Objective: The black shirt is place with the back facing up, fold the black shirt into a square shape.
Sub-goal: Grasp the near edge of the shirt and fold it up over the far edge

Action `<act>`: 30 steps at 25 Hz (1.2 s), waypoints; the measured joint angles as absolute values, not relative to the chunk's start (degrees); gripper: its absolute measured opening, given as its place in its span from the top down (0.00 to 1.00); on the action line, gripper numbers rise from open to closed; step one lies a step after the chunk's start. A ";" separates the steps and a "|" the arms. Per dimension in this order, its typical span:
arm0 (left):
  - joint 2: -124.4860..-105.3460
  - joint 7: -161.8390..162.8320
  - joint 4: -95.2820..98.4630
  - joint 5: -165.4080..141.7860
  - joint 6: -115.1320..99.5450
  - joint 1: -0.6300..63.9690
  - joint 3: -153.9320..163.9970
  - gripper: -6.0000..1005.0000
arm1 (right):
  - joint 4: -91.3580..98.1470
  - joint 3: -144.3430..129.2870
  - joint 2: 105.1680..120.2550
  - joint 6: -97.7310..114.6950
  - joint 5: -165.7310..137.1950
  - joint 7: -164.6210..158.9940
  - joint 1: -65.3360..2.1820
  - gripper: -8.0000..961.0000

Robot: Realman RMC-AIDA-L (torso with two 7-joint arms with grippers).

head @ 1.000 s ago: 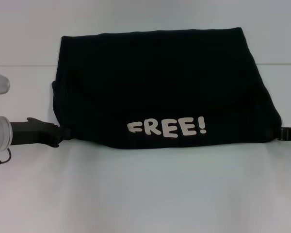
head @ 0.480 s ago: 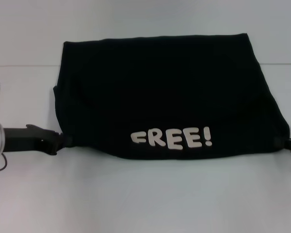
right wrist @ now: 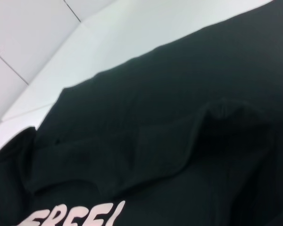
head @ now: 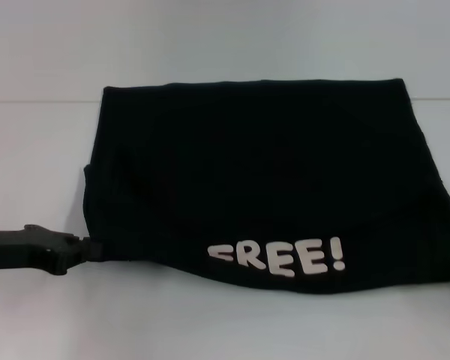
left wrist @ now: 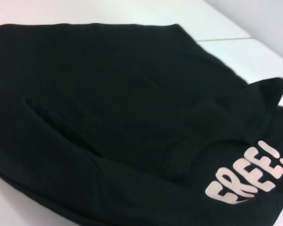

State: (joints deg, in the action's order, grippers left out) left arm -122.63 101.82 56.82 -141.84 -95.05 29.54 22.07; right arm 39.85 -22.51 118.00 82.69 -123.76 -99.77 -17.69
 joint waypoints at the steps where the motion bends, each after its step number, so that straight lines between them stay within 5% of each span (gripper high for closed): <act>1: -122.54 101.59 56.83 -141.90 -95.92 29.49 21.54 0.97 | 39.81 -21.60 118.02 84.15 -123.81 -99.06 -16.84 0.95; 18: -121.74 99.30 56.58 -144.22 -109.09 25.31 16.79 0.97 | 40.04 -15.49 118.99 97.27 -124.20 -92.42 -6.58 0.95; 30: -121.65 98.71 55.92 -147.16 -111.58 24.67 15.20 0.96 | 40.08 -13.13 119.07 98.69 -126.50 -92.33 -5.76 0.95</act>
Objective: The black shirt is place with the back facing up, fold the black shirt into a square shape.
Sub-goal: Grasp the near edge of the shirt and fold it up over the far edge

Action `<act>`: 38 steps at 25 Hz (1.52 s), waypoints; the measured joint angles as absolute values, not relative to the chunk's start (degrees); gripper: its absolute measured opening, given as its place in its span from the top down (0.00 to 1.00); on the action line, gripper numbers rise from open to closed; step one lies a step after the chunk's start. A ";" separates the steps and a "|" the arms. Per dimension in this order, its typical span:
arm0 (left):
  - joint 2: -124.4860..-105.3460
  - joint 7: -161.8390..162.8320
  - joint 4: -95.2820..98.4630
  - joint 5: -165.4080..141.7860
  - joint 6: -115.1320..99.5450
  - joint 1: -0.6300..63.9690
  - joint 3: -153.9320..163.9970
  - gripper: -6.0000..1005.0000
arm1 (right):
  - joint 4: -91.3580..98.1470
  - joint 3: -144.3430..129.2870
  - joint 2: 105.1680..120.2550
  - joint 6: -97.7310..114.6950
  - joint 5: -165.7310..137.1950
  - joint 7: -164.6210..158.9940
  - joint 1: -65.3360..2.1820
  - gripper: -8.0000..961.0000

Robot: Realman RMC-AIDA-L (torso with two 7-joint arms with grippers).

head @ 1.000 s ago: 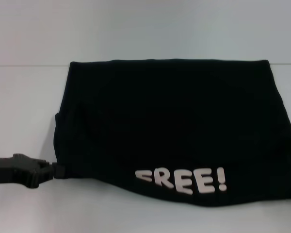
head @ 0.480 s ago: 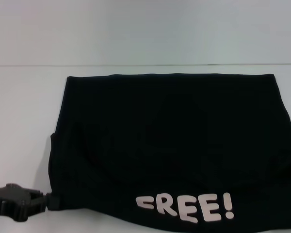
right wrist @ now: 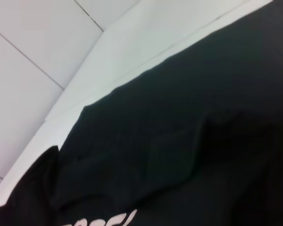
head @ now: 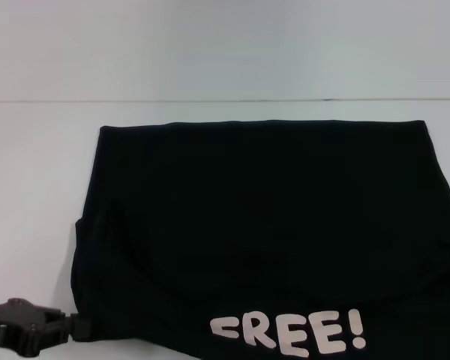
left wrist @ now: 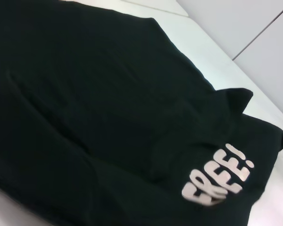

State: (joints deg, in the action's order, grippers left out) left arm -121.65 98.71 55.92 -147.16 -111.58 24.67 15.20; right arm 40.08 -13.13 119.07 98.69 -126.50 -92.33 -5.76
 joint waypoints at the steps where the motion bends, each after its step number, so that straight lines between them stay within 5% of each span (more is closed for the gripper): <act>1: -121.54 98.80 55.53 -147.16 -111.29 25.11 15.20 0.96 | 40.08 -12.77 118.97 98.82 -126.44 -92.33 -6.22 0.95; 8: -119.18 101.96 49.03 -146.39 -101.26 31.49 15.21 0.96 | 39.44 -10.74 117.47 96.73 -126.52 -93.02 -12.98 0.95; 20: -114.72 108.52 37.81 -143.53 -76.97 46.31 15.86 0.96 | 32.55 -15.10 112.01 75.61 -128.90 -102.11 -32.05 0.95; 38: -117.61 110.02 27.95 -141.60 -31.86 54.05 28.09 0.96 | 25.82 -24.45 111.39 46.16 -129.09 -108.93 -45.84 0.95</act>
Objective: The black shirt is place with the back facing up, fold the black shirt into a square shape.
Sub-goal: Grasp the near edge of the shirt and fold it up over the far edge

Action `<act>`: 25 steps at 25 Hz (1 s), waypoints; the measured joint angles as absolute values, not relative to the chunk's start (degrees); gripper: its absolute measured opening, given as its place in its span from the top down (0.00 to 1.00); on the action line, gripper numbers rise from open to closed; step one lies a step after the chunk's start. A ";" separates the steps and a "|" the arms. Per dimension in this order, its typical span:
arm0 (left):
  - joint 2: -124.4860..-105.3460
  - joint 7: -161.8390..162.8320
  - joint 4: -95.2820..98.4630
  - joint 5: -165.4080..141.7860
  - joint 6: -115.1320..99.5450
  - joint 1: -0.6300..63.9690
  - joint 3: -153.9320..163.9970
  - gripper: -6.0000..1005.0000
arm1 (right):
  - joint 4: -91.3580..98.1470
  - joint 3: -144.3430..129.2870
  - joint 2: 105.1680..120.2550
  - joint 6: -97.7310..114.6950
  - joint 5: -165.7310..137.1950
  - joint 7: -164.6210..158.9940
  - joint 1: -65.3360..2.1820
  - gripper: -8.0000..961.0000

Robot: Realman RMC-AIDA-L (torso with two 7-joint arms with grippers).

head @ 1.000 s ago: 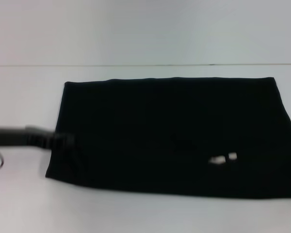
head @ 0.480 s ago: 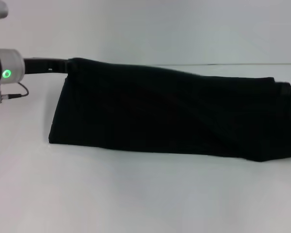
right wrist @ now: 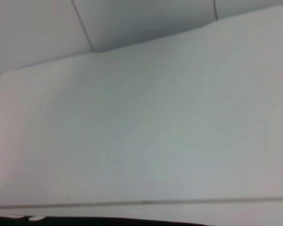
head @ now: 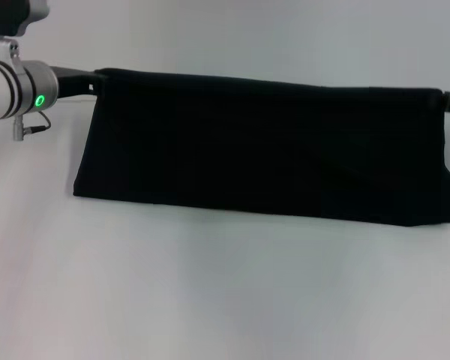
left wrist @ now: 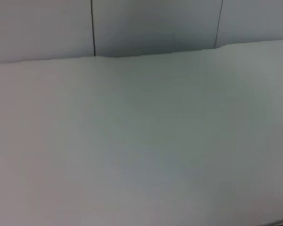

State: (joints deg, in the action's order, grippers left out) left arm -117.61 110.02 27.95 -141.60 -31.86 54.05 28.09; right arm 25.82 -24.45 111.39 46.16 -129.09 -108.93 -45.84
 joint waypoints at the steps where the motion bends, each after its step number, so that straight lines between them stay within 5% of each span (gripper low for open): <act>1: -117.78 109.97 27.94 -141.20 -30.61 54.11 28.93 0.96 | 25.79 -24.57 111.54 45.24 -129.07 -108.81 -46.31 0.95; 14: -119.94 109.31 26.96 -139.87 -20.51 54.39 34.57 0.96 | 20.70 -26.04 113.33 32.56 -128.80 -106.26 -50.04 0.95; 25: -119.80 109.30 26.54 -138.11 -19.84 54.78 35.35 0.95 | 20.48 -25.60 114.01 31.03 -128.71 -105.29 -50.16 0.95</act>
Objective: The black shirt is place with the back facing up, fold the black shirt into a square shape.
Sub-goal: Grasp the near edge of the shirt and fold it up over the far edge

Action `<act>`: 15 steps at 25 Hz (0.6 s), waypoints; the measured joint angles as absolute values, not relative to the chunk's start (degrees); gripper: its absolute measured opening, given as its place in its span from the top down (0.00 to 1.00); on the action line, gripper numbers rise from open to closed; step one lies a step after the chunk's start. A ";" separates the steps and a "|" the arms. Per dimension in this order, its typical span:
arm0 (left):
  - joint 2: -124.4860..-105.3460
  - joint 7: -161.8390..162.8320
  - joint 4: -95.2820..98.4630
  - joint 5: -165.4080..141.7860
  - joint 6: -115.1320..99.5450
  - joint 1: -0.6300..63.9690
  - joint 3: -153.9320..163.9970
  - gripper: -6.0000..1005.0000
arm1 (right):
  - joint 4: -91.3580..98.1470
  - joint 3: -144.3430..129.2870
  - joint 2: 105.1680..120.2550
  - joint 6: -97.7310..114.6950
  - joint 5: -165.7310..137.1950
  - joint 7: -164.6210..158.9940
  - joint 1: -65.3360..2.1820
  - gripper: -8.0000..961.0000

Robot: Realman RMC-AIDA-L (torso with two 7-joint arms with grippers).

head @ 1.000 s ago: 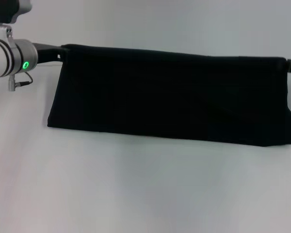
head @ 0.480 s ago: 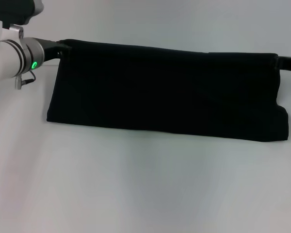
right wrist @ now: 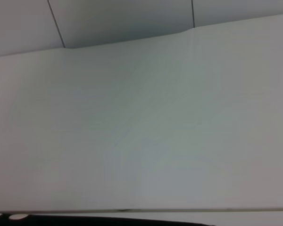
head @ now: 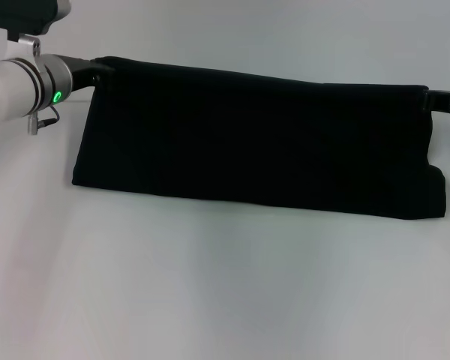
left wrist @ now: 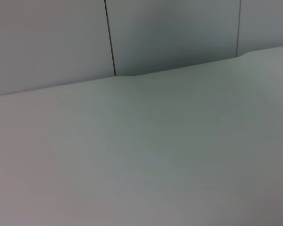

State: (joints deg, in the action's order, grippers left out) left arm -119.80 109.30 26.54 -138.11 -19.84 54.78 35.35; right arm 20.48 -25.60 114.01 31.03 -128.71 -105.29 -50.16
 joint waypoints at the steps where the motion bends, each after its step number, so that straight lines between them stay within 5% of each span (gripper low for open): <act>1: -119.81 109.30 26.57 -138.09 -19.71 54.85 35.63 0.95 | 20.48 -25.55 113.99 31.03 -128.60 -105.36 -50.16 0.95; 10: -119.80 109.81 26.85 -137.62 -19.50 55.17 35.75 0.95 | 21.31 -25.94 113.99 30.81 -127.30 -105.24 -49.60 0.91; 12: -119.73 109.84 26.85 -137.23 -19.15 55.20 35.64 0.83 | 21.67 -25.96 113.91 30.28 -127.28 -105.26 -49.55 0.71; 15: -119.59 109.94 27.18 -135.57 -17.77 55.08 35.56 0.68 | 22.70 -25.85 113.73 30.07 -127.26 -105.64 -49.50 0.58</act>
State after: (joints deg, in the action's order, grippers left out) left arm -119.59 109.94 27.18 -135.57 -17.77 55.08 35.56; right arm 22.70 -25.85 113.73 30.07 -127.26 -105.65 -49.50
